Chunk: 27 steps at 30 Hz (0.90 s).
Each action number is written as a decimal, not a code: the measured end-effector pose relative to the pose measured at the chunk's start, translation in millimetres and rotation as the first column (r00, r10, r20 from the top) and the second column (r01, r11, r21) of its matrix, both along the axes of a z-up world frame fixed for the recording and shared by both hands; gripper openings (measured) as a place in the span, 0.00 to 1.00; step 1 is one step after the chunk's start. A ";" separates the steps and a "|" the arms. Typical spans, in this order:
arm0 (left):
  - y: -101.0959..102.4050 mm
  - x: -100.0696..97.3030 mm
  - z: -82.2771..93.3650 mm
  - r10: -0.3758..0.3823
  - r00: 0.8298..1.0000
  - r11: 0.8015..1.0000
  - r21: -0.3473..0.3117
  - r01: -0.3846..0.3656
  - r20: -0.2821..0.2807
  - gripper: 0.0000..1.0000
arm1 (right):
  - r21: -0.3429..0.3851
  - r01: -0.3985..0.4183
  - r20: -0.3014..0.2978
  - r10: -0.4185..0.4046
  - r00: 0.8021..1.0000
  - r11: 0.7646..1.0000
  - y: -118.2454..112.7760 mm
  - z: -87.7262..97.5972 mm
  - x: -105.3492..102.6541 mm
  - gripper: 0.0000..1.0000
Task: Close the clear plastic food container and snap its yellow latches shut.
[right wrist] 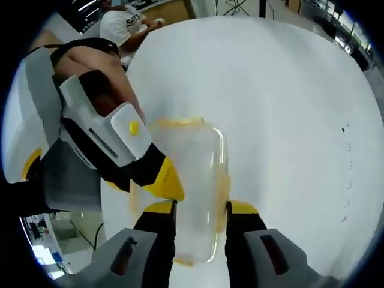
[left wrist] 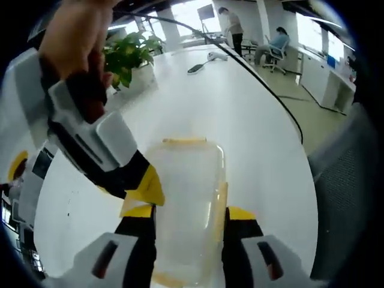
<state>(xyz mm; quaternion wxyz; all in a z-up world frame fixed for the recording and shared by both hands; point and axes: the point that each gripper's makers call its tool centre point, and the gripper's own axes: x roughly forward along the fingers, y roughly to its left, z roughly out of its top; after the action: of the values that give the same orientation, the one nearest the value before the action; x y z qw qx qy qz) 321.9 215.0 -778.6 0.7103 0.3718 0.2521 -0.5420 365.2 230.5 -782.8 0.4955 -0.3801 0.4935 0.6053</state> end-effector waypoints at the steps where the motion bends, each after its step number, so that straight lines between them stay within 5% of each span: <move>1: 0.5 -0.1 0.2 0.001 1.000 1.000 -0.001 -0.001 0.000 0.38 | -0.002 0.000 -0.003 0.000 1.000 1.000 -0.1 -0.1 -0.1 0.28; 6: -0.7 -0.5 0.9 0.008 1.000 1.000 -0.015 -0.008 -0.014 0.38 | 0.003 0.012 -0.036 -0.012 0.999 1.000 -3.6 -3.3 -4.0 0.28; 27: -1.9 -2.8 0.6 0.028 0.999 1.000 0.001 -0.028 0.016 0.39 | -0.053 -0.039 -0.003 0.039 0.999 0.998 2.5 0.4 -1.4 0.30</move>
<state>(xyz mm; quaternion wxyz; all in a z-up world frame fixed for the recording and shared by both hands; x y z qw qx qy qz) 319.2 213.1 -778.0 0.7196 0.3731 0.2518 -0.5287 363.8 233.0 -782.4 0.4730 -0.4020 0.5023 0.6020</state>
